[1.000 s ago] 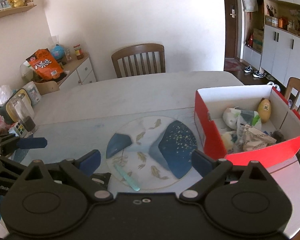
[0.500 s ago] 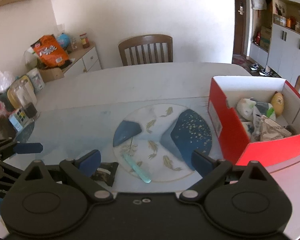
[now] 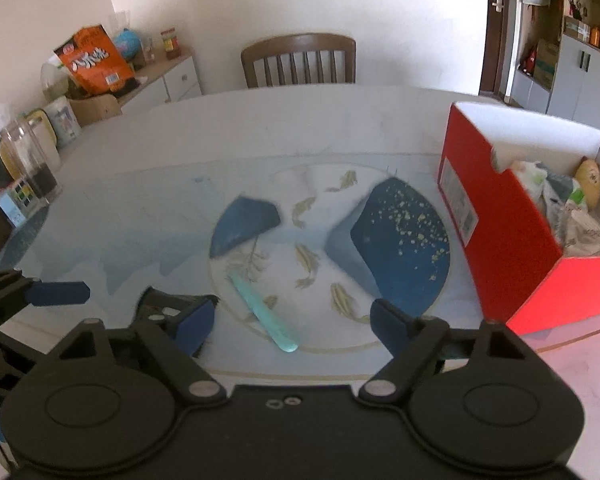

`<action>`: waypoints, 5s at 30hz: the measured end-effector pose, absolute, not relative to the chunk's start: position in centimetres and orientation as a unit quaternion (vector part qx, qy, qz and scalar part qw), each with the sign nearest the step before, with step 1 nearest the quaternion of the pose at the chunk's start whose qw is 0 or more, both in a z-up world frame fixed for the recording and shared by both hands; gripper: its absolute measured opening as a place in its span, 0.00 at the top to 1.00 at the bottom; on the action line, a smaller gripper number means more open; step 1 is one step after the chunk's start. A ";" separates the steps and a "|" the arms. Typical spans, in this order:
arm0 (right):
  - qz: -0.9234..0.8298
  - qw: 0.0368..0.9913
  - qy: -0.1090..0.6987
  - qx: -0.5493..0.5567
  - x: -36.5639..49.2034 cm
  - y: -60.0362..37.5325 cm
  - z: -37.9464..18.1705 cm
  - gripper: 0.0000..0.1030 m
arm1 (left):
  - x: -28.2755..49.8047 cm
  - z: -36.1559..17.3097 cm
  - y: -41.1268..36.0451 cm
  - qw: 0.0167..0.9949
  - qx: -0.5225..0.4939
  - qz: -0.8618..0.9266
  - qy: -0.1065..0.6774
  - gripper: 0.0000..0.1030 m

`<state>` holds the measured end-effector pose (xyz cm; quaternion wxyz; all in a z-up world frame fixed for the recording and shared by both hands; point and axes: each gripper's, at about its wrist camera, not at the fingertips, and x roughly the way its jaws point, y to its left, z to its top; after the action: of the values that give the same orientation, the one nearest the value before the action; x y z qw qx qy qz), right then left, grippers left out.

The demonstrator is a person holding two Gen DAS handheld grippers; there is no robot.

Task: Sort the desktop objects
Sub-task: 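Move left tool to the black snack packet while right tool reaches the teal stick, then close left tool on the black packet while right tool closes on the teal stick, then carry the black packet with left tool while right tool carries the teal stick into the red box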

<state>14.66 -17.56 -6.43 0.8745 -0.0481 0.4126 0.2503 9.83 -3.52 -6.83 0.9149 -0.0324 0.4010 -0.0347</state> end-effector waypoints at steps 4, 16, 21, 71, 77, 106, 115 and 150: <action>0.256 0.865 0.427 -0.056 15.2 -17.2 -7.9 0.24 | 10.4 -8.1 -4.2 0.918 -0.028 -0.025 0.395 0.02; 0.276 0.851 0.441 -0.069 17.0 -15.8 -10.2 0.44 | 11.5 -10.2 -4.2 0.921 -0.030 0.005 0.390 0.03; 0.280 0.848 0.443 -0.073 17.1 -15.4 -10.6 0.50 | 11.5 -10.5 -3.8 0.919 -0.043 0.011 0.392 0.15; 0.256 0.885 0.380 -0.080 14.6 -18.5 -3.5 0.88 | 11.0 -3.6 -6.5 0.939 -0.014 -0.026 0.342 0.48; 0.244 0.896 0.366 -0.066 14.4 -20.6 -1.1 0.88 | 11.5 -0.8 -8.2 0.942 -0.009 -0.041 0.333 0.48; 0.197 0.882 0.422 -0.067 12.7 -28.8 -3.6 0.90 | 12.5 -2.5 -12.1 0.927 -0.003 -0.077 0.368 0.48; 0.188 0.870 0.452 -0.057 8.7 -28.2 -5.7 0.83 | 11.3 -3.3 -11.7 0.922 0.009 -0.100 0.375 0.48; 0.210 0.854 0.467 -0.092 5.4 -26.3 -10.9 0.88 | 9.8 -5.7 -11.9 0.909 0.015 -0.117 0.400 0.48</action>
<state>5.37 -26.29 -10.88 0.8539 -0.0923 0.4670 0.2101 9.81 -11.93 -5.70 0.9088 0.0147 0.4003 -0.1169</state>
